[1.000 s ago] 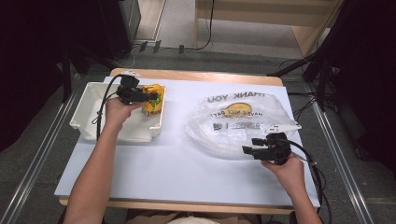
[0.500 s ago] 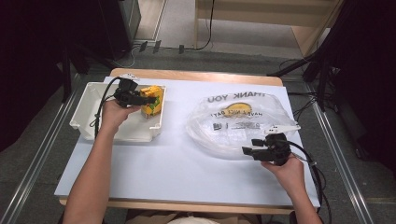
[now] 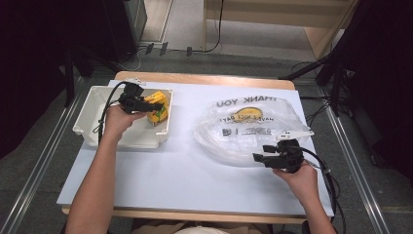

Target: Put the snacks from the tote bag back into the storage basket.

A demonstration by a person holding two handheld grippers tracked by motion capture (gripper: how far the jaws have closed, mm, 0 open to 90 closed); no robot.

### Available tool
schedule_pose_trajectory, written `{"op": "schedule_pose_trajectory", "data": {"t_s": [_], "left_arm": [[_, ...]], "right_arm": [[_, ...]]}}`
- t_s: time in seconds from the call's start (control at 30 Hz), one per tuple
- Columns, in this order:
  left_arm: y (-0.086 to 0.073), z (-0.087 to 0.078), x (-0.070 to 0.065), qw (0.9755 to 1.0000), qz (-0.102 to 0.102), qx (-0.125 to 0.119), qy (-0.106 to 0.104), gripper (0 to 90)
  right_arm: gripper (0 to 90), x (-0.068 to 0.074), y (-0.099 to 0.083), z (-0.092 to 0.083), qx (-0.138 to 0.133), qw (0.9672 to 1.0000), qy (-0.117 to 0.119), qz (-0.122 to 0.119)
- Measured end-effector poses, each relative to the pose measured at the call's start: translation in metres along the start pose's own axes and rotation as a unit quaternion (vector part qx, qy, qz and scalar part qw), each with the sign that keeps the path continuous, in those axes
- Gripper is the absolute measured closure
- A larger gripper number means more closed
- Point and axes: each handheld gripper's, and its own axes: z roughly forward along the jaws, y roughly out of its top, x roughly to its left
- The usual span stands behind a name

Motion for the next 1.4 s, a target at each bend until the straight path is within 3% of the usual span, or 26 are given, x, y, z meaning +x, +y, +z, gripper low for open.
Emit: {"op": "schedule_pose_trajectory", "data": {"t_s": [0.23,0.43,0.73,1.0,1.2,1.4], "left_arm": [[0.0,0.003,-0.001,0.9998,0.001,0.011,-0.017,40.5],[0.002,0.001,-0.006,0.9999,0.009,0.004,-0.014,36.4],[0.009,-0.012,-0.011,1.0,-0.004,-0.004,-0.003,37.0],[0.018,-0.036,-0.02,0.9999,0.001,-0.012,0.004,40.1],[0.019,-0.052,-0.022,0.9992,-0.015,-0.037,-0.005,42.4],[0.018,-0.059,-0.028,0.9992,-0.012,-0.034,-0.02,52.9]], "right_arm": [[41.1,0.0,0.0,0.0,0.0,1.0,0.001,0.0],[41.1,0.0,0.0,0.0,0.001,1.0,0.0,-0.002],[40.9,0.0,0.0,0.001,0.004,1.0,0.0,-0.002],[40.9,0.0,0.0,0.001,0.003,1.0,0.0,-0.002],[41.0,0.0,0.0,0.001,0.001,1.0,0.001,-0.004],[41.0,-0.001,0.001,0.002,-0.001,1.0,0.002,-0.002]]}}
